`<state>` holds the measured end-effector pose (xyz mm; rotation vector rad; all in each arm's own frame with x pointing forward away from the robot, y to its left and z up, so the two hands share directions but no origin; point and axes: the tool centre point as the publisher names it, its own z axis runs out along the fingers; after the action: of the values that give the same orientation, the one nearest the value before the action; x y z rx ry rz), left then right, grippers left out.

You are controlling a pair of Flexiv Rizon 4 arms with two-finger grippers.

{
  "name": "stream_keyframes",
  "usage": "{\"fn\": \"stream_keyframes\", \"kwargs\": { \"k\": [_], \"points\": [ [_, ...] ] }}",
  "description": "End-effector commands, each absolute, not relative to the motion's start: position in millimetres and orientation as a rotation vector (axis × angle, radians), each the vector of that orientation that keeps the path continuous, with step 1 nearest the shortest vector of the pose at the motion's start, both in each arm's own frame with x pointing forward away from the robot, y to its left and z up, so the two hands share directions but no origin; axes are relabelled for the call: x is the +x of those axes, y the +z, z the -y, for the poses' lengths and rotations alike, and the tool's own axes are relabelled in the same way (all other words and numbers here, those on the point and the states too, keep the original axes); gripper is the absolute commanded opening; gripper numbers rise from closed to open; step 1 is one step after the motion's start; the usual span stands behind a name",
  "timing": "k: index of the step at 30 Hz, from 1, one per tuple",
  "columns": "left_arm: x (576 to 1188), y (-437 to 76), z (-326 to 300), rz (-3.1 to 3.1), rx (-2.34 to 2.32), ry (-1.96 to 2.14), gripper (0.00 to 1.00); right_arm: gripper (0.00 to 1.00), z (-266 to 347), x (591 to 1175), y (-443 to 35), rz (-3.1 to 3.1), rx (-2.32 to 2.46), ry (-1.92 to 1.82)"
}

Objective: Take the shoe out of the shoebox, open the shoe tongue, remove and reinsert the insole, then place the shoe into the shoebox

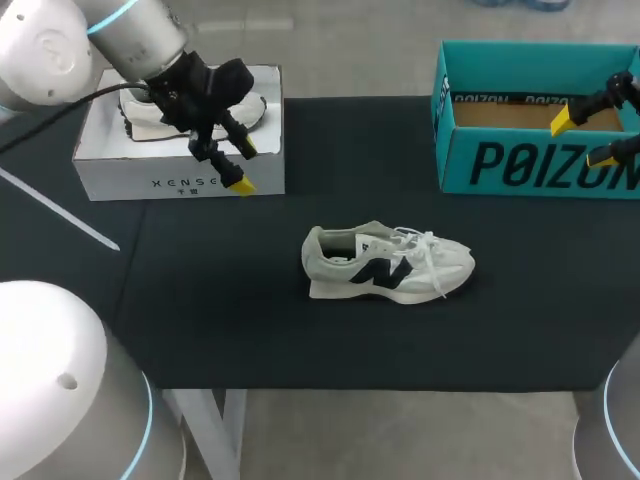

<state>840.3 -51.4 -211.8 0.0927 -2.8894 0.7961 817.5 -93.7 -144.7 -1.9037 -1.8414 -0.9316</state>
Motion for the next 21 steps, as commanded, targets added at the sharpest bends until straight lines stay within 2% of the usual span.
{"fn": "stream_keyframes", "kwargs": {
  "k": [1, 15, 21],
  "points": [
    [833, -216, 37, 2.792, -0.023, 1.061, 1.00, 1.00, 93, 817, -145, 1.841, -1.908, -0.929],
    [833, -216, 37, 2.792, -0.023, 1.061, 1.00, 1.00, 93, 817, -145, 1.841, -1.908, -0.929],
    [847, -219, 61, 2.843, 0.209, 1.659, 1.00, 1.00, 93, 817, -145, 1.841, -1.908, -0.929]
  ]
}}
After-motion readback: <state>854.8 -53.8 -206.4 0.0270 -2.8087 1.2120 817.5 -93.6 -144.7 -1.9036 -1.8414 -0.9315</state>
